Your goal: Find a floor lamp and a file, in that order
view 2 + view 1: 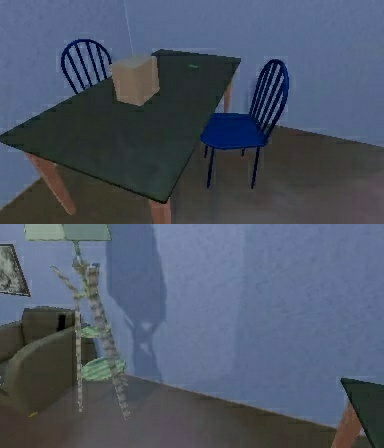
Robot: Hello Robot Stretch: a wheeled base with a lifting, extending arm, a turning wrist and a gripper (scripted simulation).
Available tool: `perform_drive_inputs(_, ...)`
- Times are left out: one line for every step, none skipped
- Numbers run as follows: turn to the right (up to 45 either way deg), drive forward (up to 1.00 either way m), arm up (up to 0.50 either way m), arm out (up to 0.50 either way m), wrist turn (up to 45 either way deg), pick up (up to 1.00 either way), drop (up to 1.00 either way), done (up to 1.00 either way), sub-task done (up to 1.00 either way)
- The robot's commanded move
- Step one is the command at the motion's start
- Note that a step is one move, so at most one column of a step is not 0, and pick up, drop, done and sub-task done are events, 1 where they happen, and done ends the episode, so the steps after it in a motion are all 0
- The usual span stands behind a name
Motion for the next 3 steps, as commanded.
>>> perform_drive_inputs(-6.0, 0.00, 0.00, 0.00, 0.0, 0.00, 0.00, 0.00, 0.00)
perform_drive_inputs(0.0, 0.75, 0.00, 0.00, 0.0, 0.00, 0.00, 0.00, 0.00)
perform_drive_inputs(-36.0, 0.00, 0.00, 0.00, 0.0, 0.00, 0.00, 0.00, 0.00)
